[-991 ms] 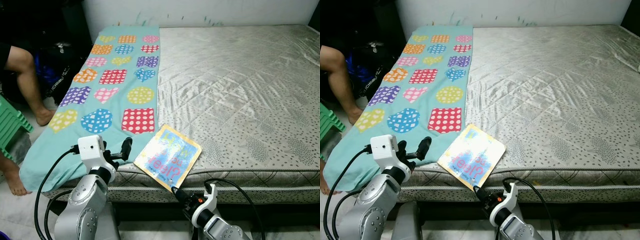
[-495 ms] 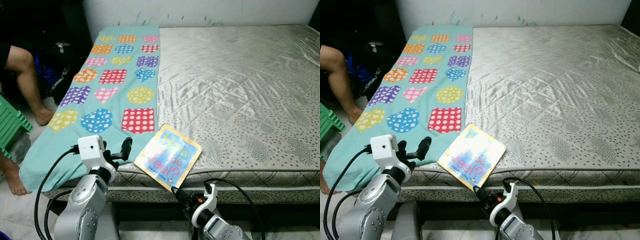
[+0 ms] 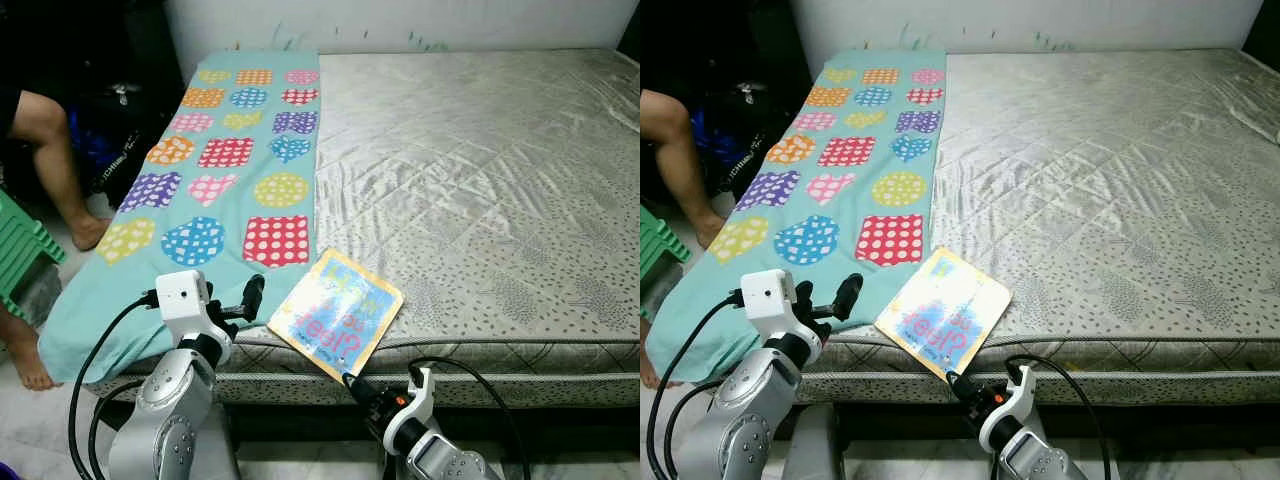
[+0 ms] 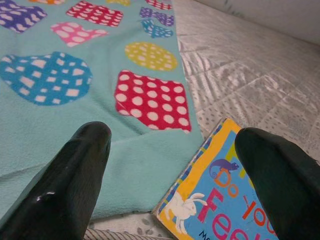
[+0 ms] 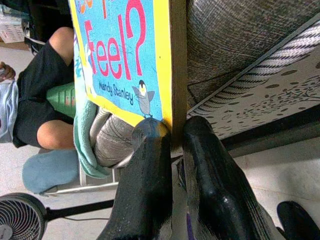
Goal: Clean up the room
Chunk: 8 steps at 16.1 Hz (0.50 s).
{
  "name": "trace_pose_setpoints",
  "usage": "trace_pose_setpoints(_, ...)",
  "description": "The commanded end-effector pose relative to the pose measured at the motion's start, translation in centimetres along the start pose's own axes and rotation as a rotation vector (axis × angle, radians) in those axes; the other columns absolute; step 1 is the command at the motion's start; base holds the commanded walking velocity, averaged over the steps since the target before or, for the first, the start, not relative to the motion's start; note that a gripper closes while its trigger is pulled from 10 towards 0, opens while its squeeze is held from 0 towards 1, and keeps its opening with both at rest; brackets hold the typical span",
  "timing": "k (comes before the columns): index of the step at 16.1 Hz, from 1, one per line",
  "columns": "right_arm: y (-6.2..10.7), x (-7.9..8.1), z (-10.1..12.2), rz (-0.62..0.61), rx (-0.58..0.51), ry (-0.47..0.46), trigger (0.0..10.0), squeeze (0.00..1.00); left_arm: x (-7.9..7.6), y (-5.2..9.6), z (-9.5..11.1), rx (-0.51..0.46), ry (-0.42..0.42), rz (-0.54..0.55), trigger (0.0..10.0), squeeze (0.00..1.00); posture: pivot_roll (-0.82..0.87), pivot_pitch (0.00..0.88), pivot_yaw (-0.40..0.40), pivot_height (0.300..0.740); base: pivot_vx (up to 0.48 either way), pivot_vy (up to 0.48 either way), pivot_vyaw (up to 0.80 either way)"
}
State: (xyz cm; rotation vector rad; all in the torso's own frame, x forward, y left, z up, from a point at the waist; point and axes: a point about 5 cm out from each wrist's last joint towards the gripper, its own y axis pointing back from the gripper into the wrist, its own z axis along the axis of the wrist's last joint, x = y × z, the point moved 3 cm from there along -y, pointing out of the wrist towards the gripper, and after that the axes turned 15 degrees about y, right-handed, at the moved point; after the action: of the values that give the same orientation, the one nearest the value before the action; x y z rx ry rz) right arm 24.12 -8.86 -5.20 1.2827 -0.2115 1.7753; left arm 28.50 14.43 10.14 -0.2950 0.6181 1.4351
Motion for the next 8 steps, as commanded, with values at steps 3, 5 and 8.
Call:
trace_pose_setpoints(3, -0.50, 15.03, 18.90, -0.222, -0.621, 0.961, 10.0, 0.00, 0.45, 0.07, 0.10, -0.006, -0.008, 0.021, 10.0, 0.00, -0.05, 0.000, 0.000, 0.524, 0.000, 0.000, 0.00)
trace_pose_setpoints(5, -0.50, 15.03, 18.90, -0.222, -0.621, 0.961, 10.0, 0.00, 0.45, 0.07, 0.10, -0.006, -0.008, 0.021, 10.0, 0.00, -0.05, 0.000, 0.000, 0.524, 0.000, 0.000, 0.00)
trace_pose_setpoints(8, -0.50, 15.03, 18.90, -0.222, -0.621, 0.961, 10.0, 0.00, 0.45, 0.07, 0.10, -0.006, -0.008, 0.021, 10.0, 0.00, -0.05, 0.000, 0.000, 0.524, 0.000, 0.000, 0.00)
